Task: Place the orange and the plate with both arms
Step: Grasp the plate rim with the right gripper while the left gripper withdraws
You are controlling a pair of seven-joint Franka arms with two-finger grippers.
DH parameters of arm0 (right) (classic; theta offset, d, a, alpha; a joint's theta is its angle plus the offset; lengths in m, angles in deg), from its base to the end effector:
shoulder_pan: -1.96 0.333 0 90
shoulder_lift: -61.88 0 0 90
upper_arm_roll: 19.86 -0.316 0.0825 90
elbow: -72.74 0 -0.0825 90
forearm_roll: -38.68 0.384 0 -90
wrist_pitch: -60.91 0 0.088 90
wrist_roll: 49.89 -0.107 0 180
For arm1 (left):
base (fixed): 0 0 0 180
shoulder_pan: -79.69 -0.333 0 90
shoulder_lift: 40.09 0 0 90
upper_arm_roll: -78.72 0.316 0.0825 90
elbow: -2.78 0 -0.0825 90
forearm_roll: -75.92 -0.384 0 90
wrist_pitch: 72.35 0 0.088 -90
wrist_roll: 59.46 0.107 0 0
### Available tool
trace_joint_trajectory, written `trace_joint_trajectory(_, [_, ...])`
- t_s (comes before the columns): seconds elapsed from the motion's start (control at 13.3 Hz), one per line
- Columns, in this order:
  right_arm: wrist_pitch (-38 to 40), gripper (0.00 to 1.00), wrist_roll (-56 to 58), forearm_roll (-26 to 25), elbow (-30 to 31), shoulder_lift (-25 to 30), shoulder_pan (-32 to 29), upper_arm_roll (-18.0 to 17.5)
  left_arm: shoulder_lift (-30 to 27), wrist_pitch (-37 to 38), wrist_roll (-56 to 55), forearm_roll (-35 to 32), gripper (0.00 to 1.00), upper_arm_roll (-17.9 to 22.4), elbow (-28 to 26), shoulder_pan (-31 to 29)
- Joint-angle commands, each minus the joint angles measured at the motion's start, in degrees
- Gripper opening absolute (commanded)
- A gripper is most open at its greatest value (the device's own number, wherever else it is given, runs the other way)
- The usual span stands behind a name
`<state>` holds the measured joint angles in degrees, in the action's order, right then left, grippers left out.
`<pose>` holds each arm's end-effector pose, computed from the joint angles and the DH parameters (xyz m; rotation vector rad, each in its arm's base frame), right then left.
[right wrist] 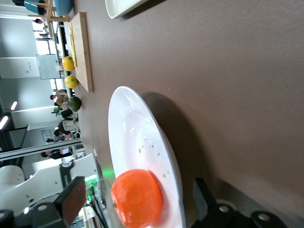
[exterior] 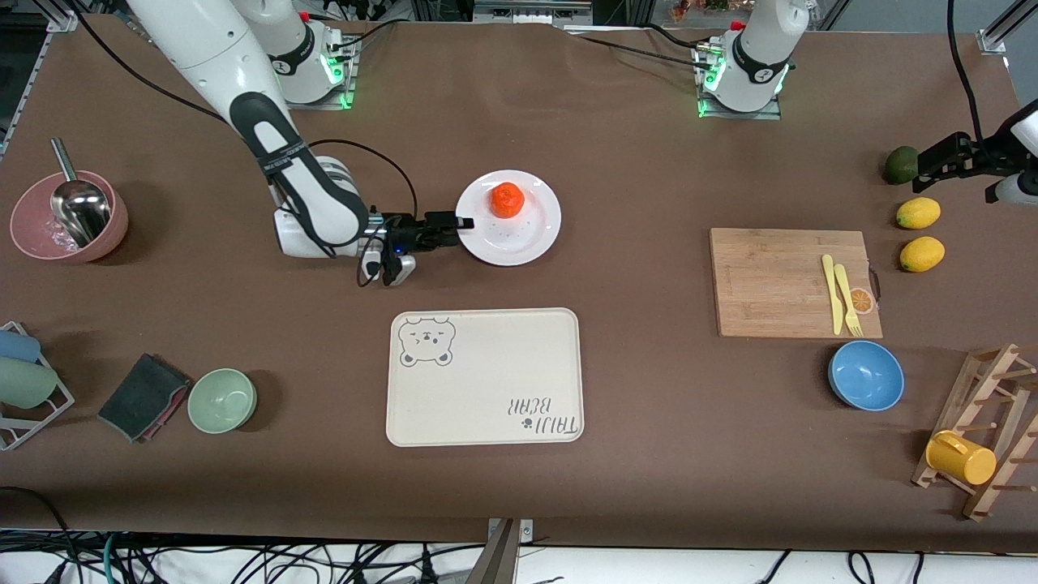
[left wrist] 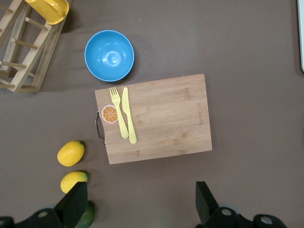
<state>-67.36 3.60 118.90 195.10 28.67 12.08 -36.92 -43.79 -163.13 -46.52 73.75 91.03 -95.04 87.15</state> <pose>0.4579 0.2777 0.1296 -2.0767 -0.1648 0.2194 0.5304 0.0524 0.5956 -3.1174 0.2244 0.0981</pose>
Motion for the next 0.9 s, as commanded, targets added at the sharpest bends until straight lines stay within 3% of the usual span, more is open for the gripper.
trace_joint_trajectory(0.0, [-3.8,1.00,1.8,1.2,-0.7,-0.5,2.5,-0.2,3.7,1.0,-0.7,-0.5,1.00,-0.4,3.0,-0.1])
trace_joint_trajectory(0.15, [-5.8,0.95,3.1,1.2,-0.5,-0.6,3.5,-0.2,8.3,1.6,-0.4,-0.6,1.00,-0.1,10.0,-0.4])
trace_joint_trajectory(0.23, [-7.1,0.78,3.5,1.2,-0.5,-0.6,4.5,-0.2,8.5,1.6,-0.3,-0.5,1.00,-0.1,10.7,-0.6])
trace_joint_trajectory(0.3, [-8.3,0.44,3.6,1.2,-0.5,-0.6,4.9,-0.2,8.6,1.6,-0.6,-0.6,1.00,-0.1,10.7,-0.6])
trace_joint_trajectory(0.38, [-8.5,0.27,3.7,1.2,-0.5,-0.6,5.3,-0.2,8.6,1.7,-0.6,-0.6,1.00,-0.1,10.5,-0.7])
trace_joint_trajectory(0.53, [-8.5,0.12,3.9,1.1,-0.4,-0.6,5.3,-0.1,8.3,1.9,-0.6,-0.5,1.00,-0.5,9.8,-1.2])
trace_joint_trajectory(0.68, [-8.5,0.00,6.1,1.1,-0.3,-0.6,5.3,-0.1,7.9,2.0,-0.1,-0.5,1.00,-6.2,9.9,-8.1])
trace_joint_trajectory(0.83, [-8.3,0.00,7.9,1.0,-0.3,-0.7,4.8,0.0,7.0,4.5,-0.9,-0.6,1.00,-7.7,10.2,-9.7])
